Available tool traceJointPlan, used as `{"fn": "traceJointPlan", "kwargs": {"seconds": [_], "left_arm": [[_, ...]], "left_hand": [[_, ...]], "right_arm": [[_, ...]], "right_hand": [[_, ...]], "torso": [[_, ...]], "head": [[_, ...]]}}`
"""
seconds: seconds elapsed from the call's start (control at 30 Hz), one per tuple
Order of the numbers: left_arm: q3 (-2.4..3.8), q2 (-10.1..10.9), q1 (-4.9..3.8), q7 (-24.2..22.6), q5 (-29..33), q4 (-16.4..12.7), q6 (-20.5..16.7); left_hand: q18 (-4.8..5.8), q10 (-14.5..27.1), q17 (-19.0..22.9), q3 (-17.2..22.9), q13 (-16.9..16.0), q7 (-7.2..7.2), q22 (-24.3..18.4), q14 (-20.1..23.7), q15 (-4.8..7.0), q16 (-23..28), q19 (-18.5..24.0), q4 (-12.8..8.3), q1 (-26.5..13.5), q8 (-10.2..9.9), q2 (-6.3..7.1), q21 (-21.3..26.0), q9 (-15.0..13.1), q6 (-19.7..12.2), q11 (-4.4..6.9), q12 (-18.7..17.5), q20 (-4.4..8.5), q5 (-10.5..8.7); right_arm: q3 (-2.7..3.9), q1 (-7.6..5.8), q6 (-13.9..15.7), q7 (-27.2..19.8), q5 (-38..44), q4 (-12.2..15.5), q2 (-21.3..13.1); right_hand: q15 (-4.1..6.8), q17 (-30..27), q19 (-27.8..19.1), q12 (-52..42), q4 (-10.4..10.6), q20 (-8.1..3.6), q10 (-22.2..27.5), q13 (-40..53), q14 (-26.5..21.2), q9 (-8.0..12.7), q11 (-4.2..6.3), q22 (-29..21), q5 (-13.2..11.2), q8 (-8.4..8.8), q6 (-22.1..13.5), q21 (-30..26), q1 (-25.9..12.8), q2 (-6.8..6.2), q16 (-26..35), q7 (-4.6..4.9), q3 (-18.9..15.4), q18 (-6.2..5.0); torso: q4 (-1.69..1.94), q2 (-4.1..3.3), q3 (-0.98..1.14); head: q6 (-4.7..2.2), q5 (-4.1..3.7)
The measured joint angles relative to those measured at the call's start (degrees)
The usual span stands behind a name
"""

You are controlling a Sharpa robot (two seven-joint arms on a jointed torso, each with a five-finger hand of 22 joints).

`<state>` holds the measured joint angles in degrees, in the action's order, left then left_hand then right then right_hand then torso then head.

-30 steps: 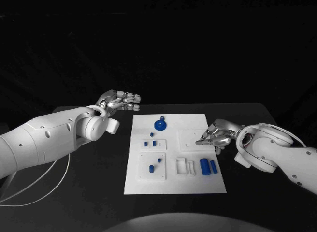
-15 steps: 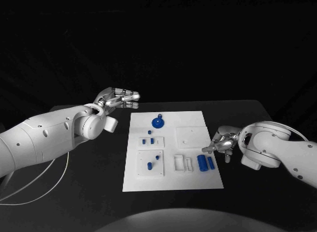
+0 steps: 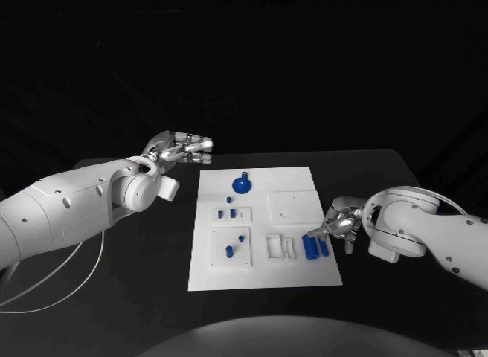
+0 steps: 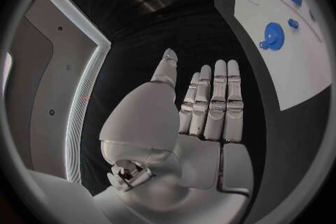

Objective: Assemble the parts on the task board

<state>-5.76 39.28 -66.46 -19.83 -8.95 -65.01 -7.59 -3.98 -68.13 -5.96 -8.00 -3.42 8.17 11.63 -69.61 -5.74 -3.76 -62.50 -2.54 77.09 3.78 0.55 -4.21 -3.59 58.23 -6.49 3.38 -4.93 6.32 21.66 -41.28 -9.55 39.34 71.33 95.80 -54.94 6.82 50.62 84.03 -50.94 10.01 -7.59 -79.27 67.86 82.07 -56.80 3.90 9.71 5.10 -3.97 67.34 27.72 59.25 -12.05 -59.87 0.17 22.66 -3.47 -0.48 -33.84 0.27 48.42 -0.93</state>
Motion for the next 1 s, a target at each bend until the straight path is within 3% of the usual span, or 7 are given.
{"fn": "traceJointPlan", "kwargs": {"seconds": [0.07, 0.13, 0.23, 0.33, 0.43, 0.63, 1.0], "left_arm": [[-0.01, 0.0, 0.00, 0.0, 0.0, 0.0, 0.0], [-0.01, 0.0, 0.01, 0.0, 0.0, 0.0, 0.1], [-0.01, 0.0, 0.01, 0.0, 0.0, 0.0, 0.1], [-0.01, 0.0, 0.01, 0.0, -0.1, 0.0, 0.2], [-0.01, 0.0, 0.01, 0.0, -0.1, 0.0, 0.2], [-0.02, 0.0, 0.01, 0.1, -0.1, -0.1, 0.3], [-0.02, 0.1, 0.01, 0.3, -0.2, -0.1, 0.5]], "left_hand": [[0.00, 0.2, 0.0, 0.1, 0.0, 0.00, -0.1, 0.0, 0.00, 0.0, -0.2, 0.1, -0.1, 0.0, 0.06, 0.0, 0.0, 0.0, -0.17, 0.0, -0.18, 0.00], [0.01, 0.2, 0.0, 0.1, 0.0, 0.00, -0.2, 0.0, 0.00, 0.0, -0.2, 0.1, -0.1, 0.0, 0.06, 0.0, 0.0, 0.0, -0.17, 0.0, -0.18, 0.00], [0.00, 0.2, 0.0, 0.1, 0.0, 0.21, -0.4, 0.0, 0.00, 0.0, -0.2, 0.4, -0.1, 0.0, 0.05, 0.0, 0.0, -0.2, -0.17, 0.0, -0.18, 0.00], [0.00, 0.2, 0.0, 0.2, 0.0, 0.21, -0.4, 0.0, 0.00, 0.0, -0.2, 0.4, -0.1, 0.0, 0.05, 0.0, 0.0, -0.2, -0.17, 0.0, -0.18, 0.00], [0.00, 0.2, 0.0, 0.2, 0.0, 0.21, -0.5, 0.0, 0.00, 0.0, -0.2, 0.4, -0.3, 0.0, 0.28, 0.0, 0.0, -0.2, -0.17, 0.0, -0.18, 0.00], [0.01, 0.3, 0.0, 0.2, 0.0, 0.21, -0.8, 0.0, 0.00, 0.0, -0.2, 0.8, -0.7, 0.0, 0.28, 0.0, 0.0, -0.2, -0.30, 0.0, -0.18, 0.00], [0.00, 0.6, -0.1, 0.5, 0.0, 0.21, -1.1, 0.0, 0.00, 0.0, -0.2, 1.0, -0.7, 0.0, 0.28, -0.2, 0.0, -0.2, -0.17, 0.0, -0.18, 0.01]], "right_arm": [[-0.65, 0.00, -0.1, 0.1, 0.2, 0.0, 0.1], [-1.20, 0.00, -0.1, 0.2, 0.4, 0.1, 0.1], [-1.86, 0.01, -0.2, 0.4, 1.0, 0.0, 0.4], [-2.49, 0.00, -0.3, 0.4, 1.8, -0.1, 0.6], [-3.29, 0.01, -0.4, 0.5, 3.0, -0.3, 0.8], [-4.01, 0.01, -0.4, 0.5, 5.0, -0.7, 1.6], [-4.38, 0.01, -0.2, 0.6, 7.1, -1.9, 3.0]], "right_hand": [[0.00, 0.1, 0.0, -0.3, -0.3, 0.00, 0.0, 0.2, 0.0, -1.8, 0.00, -0.1, 0.3, 0.00, 0.1, 0.0, -0.2, -0.25, 0.0, -0.11, 0.3, 0.00], [0.23, 0.3, -0.2, -0.4, -1.0, -0.19, -0.2, 0.4, 0.2, -8.0, 0.20, -0.3, 0.0, -0.25, -0.1, 0.0, -1.4, -0.79, 0.0, -0.51, 2.4, 0.00], [0.23, 0.5, -0.2, -0.9, -1.4, -0.21, -0.2, 0.6, 0.2, -11.4, 0.20, -0.4, -1.2, -0.01, 0.0, 0.2, -2.1, -1.37, 0.0, -0.57, 4.0, 0.00], [0.23, 0.7, 0.0, -0.9, -1.6, -0.40, -0.1, 0.7, 0.2, -13.2, 0.30, -0.5, -1.3, -0.01, 0.1, 0.2, -2.8, -1.40, 0.0, -0.74, 4.1, 0.00], [0.23, 0.7, 0.0, -0.9, -1.6, -0.40, 0.0, 0.7, 0.2, -13.7, 0.41, -0.5, -1.6, -0.01, 0.1, 0.2, -2.8, -1.43, 0.0, -0.75, 4.1, 0.00], [0.23, 0.9, 0.0, -1.2, -1.2, -0.40, 0.0, 0.8, 0.2, -14.1, 0.41, -0.6, -1.8, -0.01, 0.1, 0.4, -3.1, -1.74, 0.0, -0.75, 3.7, 0.00], [0.23, 1.1, 0.0, -1.6, -0.8, -0.39, 0.0, 1.1, 0.2, -14.7, 0.41, -0.6, -1.8, -0.01, 0.1, 0.4, -3.3, -1.96, 0.0, -0.74, 3.7, 0.00]], "torso": [[0.01, -0.01, 0.00], [0.01, 0.00, 0.00], [0.01, 0.00, 0.00], [0.03, -0.01, 0.00], [0.03, -0.02, -0.01], [0.01, -0.05, 0.02], [0.00, -0.05, 0.01]], "head": [[0.15, -0.01], [0.24, 0.02], [0.40, 0.07], [0.49, 0.10], [0.65, 0.14], [0.86, 0.23], [1.08, 0.31]]}}
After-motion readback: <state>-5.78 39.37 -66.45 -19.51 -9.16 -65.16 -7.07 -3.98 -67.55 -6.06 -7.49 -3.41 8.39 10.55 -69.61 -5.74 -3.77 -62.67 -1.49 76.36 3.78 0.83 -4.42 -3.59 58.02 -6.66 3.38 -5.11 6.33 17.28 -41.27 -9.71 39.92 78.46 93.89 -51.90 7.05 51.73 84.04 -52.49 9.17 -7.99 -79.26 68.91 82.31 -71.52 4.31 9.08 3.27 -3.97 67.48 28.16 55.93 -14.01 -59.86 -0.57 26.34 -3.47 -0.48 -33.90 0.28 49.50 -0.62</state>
